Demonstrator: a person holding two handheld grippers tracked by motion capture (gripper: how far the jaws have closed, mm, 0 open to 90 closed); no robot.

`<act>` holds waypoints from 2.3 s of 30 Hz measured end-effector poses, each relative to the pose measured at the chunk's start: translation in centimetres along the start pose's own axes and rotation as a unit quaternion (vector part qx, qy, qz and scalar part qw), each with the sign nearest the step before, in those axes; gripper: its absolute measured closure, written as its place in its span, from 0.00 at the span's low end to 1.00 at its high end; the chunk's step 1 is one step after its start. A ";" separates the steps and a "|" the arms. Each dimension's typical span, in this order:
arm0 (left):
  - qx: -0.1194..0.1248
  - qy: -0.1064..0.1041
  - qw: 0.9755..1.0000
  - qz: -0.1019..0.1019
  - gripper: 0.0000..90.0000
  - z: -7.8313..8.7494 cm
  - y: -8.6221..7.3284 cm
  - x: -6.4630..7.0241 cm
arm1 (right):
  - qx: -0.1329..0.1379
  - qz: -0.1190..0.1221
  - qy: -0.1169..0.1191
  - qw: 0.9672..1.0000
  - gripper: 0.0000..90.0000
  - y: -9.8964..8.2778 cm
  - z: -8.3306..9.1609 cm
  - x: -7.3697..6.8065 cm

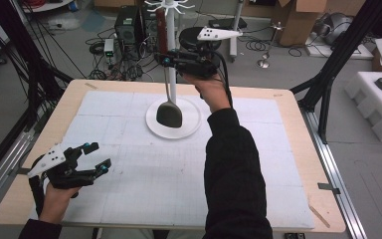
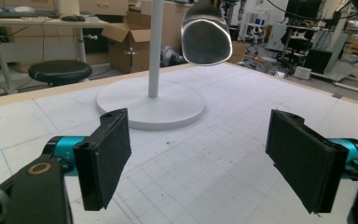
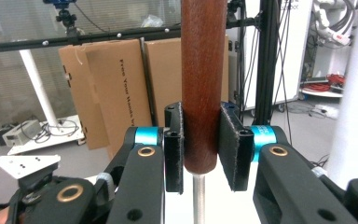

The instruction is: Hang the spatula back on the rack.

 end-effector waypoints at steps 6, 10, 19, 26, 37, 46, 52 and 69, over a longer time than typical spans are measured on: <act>0.002 0.000 1.000 0.004 0.25 0.1 -0.1 -0.1 | -0.001 -0.012 -0.005 1.000 0.81 -0.2 -0.3 1.4; 0.001 0.001 1.000 0.003 0.25 0.1 -0.1 -0.2 | 0.003 -0.019 -0.008 1.000 0.81 -0.1 -0.5 2.0; 0.006 0.004 1.000 0.013 0.25 0.2 -0.2 -0.6 | -0.009 -0.022 -0.012 1.000 0.81 -0.7 -1.2 2.6; 0.006 0.005 1.000 0.019 0.25 0.1 -0.4 -0.7 | -0.013 -0.034 -0.038 0.999 0.54 -0.8 -1.0 2.0; 0.016 0.012 0.999 0.028 0.25 0.4 -0.6 -1.2 | -0.049 0.029 -0.114 0.992 0.32 -5.0 3.8 -2.4; 0.021 0.011 0.999 0.037 0.25 0.2 -0.6 -1.1 | -0.068 0.032 -0.211 0.975 0.23 -13.2 11.3 -7.1; 0.030 0.018 0.998 0.044 0.25 0.3 -0.5 -1.4 | -0.066 0.013 -0.257 0.964 0.23 -17.6 15.9 -9.0; 0.023 0.027 0.999 0.038 0.25 0.5 -0.7 -1.3 | -0.084 -0.014 -0.306 0.948 0.21 -24.2 19.6 -11.7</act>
Point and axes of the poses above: each handheld gripper's, and its own axes: z roughly backward along the jaws, y roughly out of its top, x roughly to its right, the point moved 5 cm from there along -z, roughly forward along the jaws, and after that the axes turned 5 degrees about z, right-handed, at the moved point
